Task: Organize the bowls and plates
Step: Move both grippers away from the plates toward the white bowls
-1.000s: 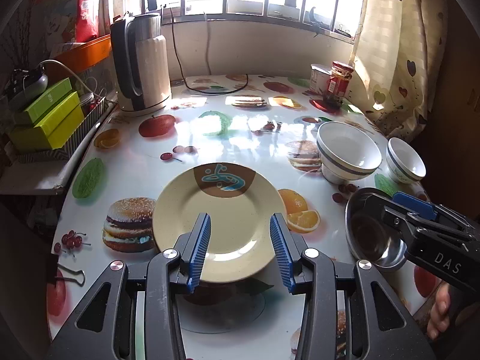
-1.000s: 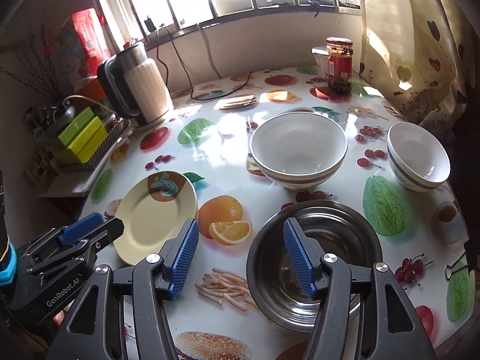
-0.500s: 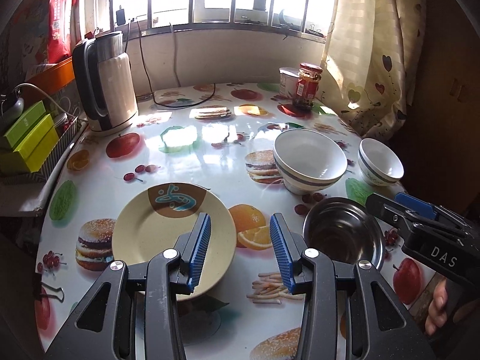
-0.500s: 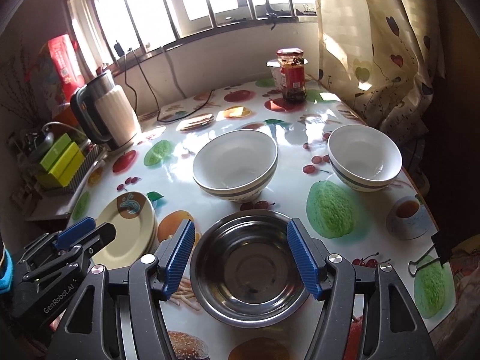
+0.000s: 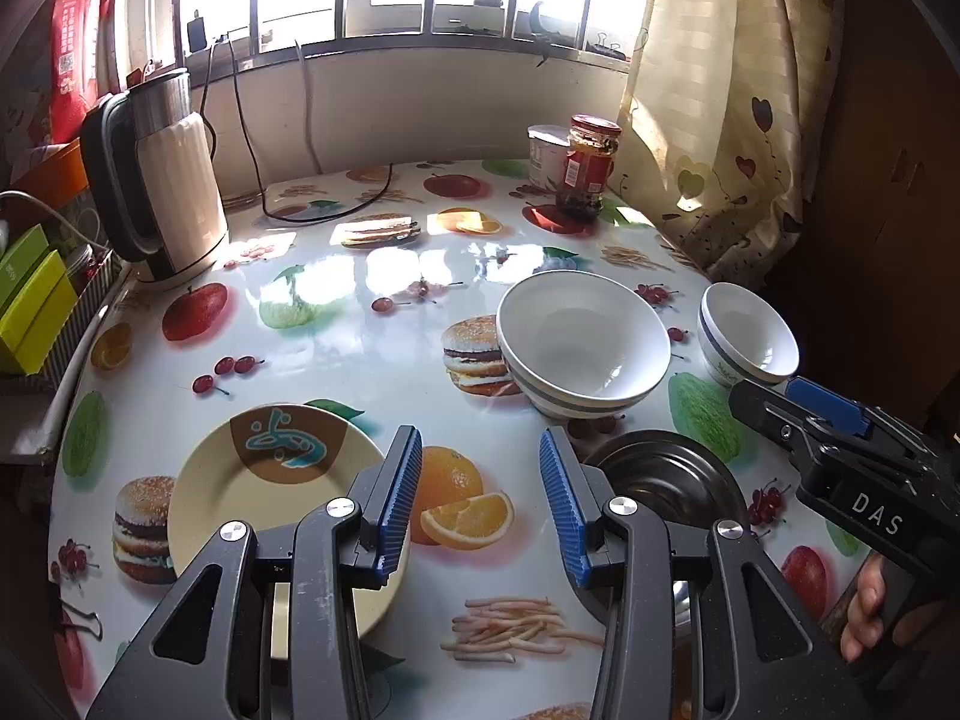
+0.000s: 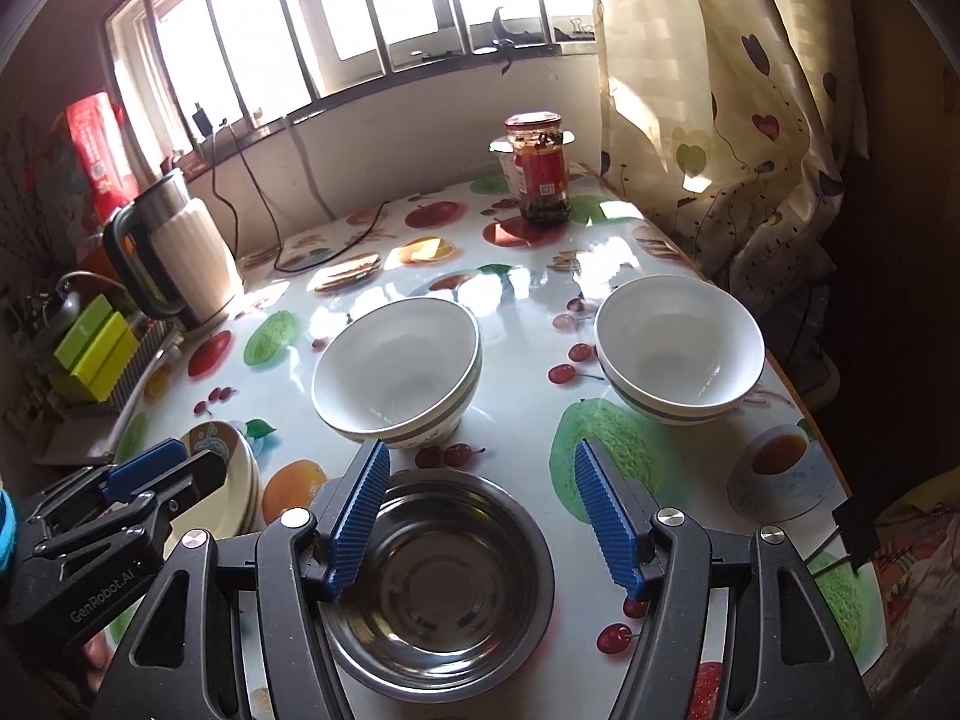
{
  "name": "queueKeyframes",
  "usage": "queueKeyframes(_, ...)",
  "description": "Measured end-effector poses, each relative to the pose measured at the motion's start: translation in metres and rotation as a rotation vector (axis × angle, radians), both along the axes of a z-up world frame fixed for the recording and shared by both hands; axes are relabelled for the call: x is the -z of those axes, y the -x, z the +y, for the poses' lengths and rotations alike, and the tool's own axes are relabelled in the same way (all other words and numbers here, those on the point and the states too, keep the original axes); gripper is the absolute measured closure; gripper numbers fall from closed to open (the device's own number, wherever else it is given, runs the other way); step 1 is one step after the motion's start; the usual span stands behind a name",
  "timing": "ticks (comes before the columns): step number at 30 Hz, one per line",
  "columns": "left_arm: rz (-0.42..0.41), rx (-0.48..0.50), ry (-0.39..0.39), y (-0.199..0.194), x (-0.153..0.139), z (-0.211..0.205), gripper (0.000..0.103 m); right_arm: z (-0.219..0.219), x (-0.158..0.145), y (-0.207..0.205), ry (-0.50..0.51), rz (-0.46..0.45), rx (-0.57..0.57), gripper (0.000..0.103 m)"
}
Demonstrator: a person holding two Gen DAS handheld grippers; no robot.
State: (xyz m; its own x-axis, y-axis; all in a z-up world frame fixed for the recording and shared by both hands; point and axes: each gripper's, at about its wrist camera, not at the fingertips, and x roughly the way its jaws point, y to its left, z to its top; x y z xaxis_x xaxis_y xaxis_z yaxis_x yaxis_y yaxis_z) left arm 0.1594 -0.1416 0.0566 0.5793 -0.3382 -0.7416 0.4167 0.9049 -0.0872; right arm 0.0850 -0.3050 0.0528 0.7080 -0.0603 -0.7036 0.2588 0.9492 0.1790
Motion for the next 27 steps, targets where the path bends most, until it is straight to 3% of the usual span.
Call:
queueKeyframes(17,0.023,-0.003,-0.005,-0.047,0.007,-0.022,0.061,-0.033,0.011,-0.039,0.002,0.013,0.003,0.038)
queueKeyframes(27,0.117,-0.014,0.045,-0.074,0.023,-0.032,0.061,-0.043,0.017,-0.064,0.006,0.024,-0.013,0.038)
